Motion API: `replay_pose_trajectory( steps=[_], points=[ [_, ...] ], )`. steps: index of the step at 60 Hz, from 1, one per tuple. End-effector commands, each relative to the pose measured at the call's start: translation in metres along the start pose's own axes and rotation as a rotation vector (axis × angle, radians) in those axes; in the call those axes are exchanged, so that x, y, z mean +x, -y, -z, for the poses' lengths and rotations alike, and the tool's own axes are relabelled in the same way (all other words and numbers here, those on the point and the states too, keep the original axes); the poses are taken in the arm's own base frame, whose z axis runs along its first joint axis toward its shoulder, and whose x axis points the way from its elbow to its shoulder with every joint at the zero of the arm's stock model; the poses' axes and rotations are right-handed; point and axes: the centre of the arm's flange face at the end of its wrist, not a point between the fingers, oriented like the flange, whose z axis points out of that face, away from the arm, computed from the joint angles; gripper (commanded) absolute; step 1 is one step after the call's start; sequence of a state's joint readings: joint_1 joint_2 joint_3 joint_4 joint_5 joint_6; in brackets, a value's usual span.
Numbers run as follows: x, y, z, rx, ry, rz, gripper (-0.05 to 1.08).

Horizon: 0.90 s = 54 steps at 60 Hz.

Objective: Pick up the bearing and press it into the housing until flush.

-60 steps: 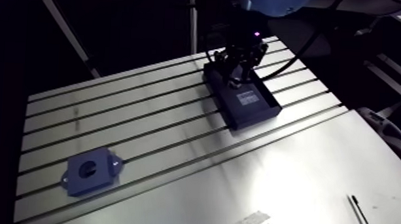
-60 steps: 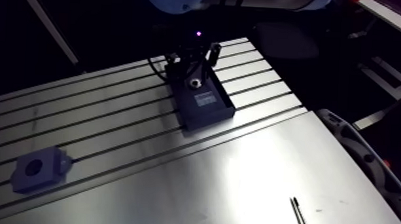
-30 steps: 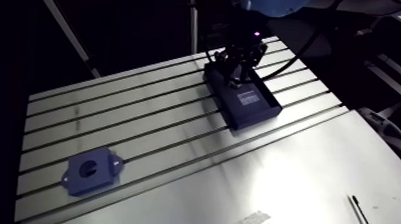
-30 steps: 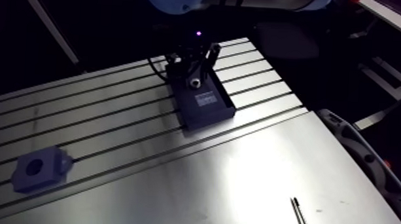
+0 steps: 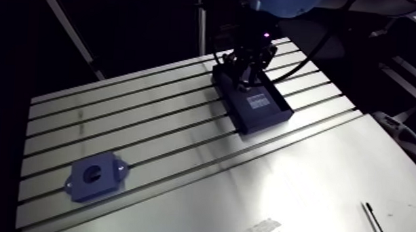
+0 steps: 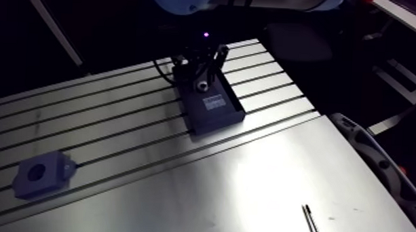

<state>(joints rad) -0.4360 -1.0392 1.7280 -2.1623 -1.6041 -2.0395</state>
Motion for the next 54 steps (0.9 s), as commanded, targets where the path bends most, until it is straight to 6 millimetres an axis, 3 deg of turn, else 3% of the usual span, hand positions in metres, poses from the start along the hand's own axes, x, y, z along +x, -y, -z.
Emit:
replay_pose_trajectory(
  steps=[1, 54],
  points=[
    [0.0000, 0.0000, -0.0001, -0.001, 0.001, 0.000, 0.48],
    [-0.0012, 0.0007, -0.0029, 0.002, 0.006, 0.000, 0.50]
  ],
)
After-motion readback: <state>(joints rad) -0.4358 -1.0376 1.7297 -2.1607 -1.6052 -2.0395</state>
